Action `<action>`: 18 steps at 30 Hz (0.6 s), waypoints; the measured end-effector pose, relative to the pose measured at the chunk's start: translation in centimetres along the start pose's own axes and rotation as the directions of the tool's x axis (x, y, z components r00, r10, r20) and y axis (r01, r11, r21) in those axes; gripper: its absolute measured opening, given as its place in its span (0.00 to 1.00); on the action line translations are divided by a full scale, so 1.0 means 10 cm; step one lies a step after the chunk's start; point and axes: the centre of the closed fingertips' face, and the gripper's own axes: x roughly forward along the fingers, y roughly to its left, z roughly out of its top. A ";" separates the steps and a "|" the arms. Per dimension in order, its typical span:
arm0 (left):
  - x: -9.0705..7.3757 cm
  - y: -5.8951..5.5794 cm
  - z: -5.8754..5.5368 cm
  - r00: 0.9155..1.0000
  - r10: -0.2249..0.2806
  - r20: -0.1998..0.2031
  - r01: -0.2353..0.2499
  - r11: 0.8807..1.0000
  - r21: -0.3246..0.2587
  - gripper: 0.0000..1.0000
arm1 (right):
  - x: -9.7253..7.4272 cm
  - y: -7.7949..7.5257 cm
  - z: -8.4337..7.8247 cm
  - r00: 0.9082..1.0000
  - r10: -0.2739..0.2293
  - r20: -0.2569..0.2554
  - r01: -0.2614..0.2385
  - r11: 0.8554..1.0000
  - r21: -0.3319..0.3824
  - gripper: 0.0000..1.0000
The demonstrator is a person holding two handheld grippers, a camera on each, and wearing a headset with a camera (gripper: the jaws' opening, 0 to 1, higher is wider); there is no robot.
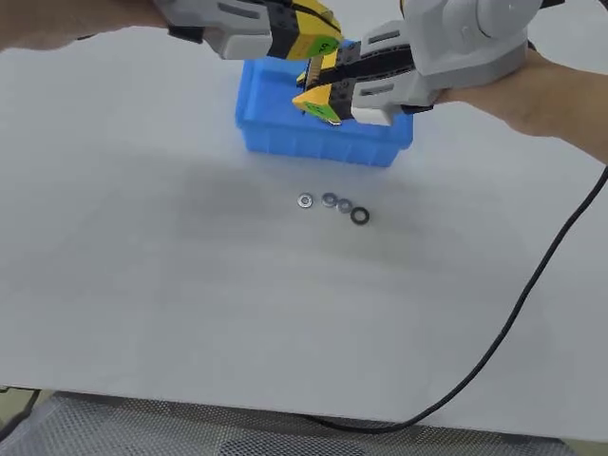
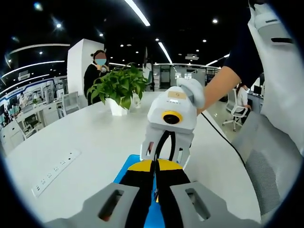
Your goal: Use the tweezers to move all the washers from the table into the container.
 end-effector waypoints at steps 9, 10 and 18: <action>-0.02 -0.01 0.05 1.000 -0.006 0.016 0.005 0.999 0.042 0.04 | 0.00 -0.02 0.04 1.000 -0.008 0.007 0.008 1.000 -0.003 0.12; -0.02 -0.01 0.05 1.000 -0.006 0.020 0.006 0.999 0.044 0.04 | 0.00 -0.02 0.04 1.000 -0.008 0.007 0.008 1.000 -0.004 0.13; -0.02 0.01 0.10 0.999 -0.001 0.040 -0.001 0.998 0.057 0.04 | 0.01 -0.03 0.09 1.000 -0.018 0.014 0.018 1.000 0.000 0.17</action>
